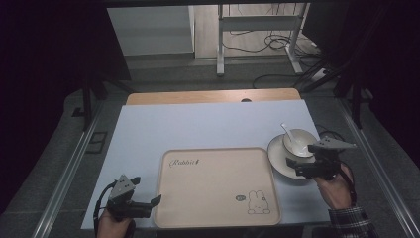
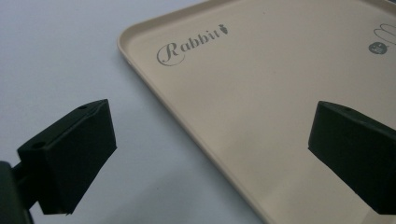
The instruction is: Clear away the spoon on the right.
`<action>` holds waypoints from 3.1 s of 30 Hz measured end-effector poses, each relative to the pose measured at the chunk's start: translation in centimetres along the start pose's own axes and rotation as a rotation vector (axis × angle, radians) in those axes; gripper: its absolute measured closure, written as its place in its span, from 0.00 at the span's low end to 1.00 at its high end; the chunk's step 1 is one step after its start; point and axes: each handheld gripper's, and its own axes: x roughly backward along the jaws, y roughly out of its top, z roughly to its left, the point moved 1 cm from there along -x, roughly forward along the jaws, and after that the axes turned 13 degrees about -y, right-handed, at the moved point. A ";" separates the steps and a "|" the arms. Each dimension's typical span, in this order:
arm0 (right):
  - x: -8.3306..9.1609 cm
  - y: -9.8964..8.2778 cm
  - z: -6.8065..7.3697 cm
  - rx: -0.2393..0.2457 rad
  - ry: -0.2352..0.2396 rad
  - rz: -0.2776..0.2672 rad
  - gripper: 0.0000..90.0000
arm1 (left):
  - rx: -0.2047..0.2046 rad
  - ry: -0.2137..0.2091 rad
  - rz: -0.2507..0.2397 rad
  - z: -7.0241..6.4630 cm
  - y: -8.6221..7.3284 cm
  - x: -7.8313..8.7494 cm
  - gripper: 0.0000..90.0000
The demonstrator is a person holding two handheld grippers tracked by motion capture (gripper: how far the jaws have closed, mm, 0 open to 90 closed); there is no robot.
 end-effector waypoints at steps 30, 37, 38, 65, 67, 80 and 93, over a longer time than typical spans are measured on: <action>-5.1 3.3 -2.4 -0.001 -0.049 0.113 0.10 | 0.004 0.000 0.001 0.0 0.0 0.0 0.01; -5.8 3.7 -2.7 0.017 -0.076 0.148 0.35 | 0.003 -0.001 0.002 0.0 0.0 0.0 0.01; -6.0 3.8 -2.7 0.022 -0.082 0.164 0.43 | 0.003 -0.001 0.002 0.0 0.0 0.0 0.01; -9.2 3.8 -3.8 0.054 -0.041 0.259 0.82 | -0.006 0.003 0.011 -0.1 0.0 0.0 0.01; -9.1 3.8 -3.8 0.055 -0.044 0.261 0.83 | -0.007 0.004 0.012 -0.1 0.0 -0.1 0.01; -6.7 4.5 -3.8 0.067 -0.063 0.236 0.83 | -0.010 0.006 0.017 -0.1 0.0 -0.1 0.01; -4.9 5.5 -4.0 0.064 -0.069 0.215 0.83 | -0.012 0.008 0.019 -0.1 0.0 -0.1 0.01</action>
